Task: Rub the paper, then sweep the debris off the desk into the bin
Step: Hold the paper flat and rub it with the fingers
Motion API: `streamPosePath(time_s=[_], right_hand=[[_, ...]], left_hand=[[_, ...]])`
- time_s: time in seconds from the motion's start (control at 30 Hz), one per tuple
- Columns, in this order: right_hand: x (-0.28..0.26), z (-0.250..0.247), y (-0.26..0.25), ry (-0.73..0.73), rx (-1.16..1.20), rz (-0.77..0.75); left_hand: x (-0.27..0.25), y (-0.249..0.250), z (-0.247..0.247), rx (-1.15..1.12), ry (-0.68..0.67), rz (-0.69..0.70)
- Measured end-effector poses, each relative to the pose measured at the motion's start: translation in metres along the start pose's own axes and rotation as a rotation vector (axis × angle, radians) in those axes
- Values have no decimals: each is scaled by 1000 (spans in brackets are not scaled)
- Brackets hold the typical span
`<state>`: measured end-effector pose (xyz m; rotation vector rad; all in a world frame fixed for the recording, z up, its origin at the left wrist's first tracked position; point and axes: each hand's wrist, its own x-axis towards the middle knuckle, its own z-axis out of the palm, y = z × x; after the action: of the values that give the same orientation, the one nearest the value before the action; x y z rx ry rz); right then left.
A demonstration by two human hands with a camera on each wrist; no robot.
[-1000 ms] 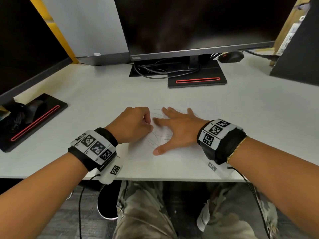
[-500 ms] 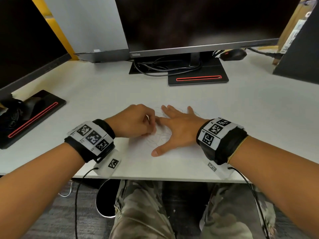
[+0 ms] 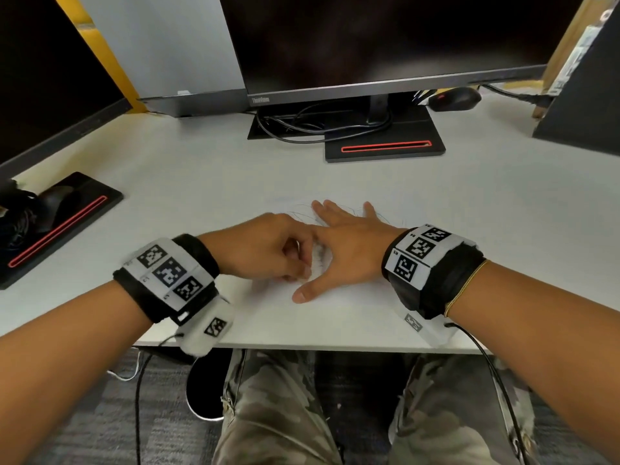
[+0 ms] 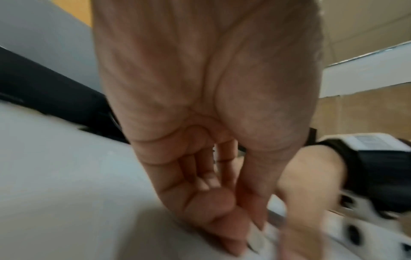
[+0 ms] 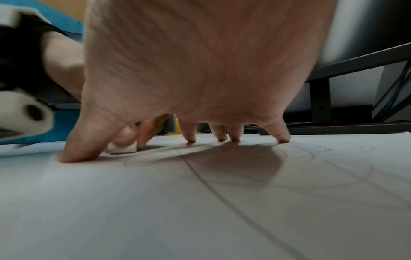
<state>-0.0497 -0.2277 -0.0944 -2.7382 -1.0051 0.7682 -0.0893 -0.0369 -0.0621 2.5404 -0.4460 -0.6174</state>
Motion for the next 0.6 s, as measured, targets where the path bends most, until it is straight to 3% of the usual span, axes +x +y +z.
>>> streamPosePath(time_s=[0.1, 0.27, 0.37, 0.43, 0.53, 0.6], right_hand=[[1, 1, 0, -3, -23, 10], [0, 1, 0, -16, -23, 11], [-1, 1, -1, -14, -10, 13], [-1, 0, -1, -18, -16, 15], [0, 0, -2, -26, -43, 19], [0, 1, -2, -22, -35, 16]], left_hand=[[1, -9, -7, 77, 185, -36], [-8, -2, 8, -7, -11, 32], [-7, -11, -1, 63, 162, -11], [-9, -6, 7, 88, 145, 20], [-14, 1, 12, 28, 7, 25], [-13, -6, 4, 34, 102, -19]])
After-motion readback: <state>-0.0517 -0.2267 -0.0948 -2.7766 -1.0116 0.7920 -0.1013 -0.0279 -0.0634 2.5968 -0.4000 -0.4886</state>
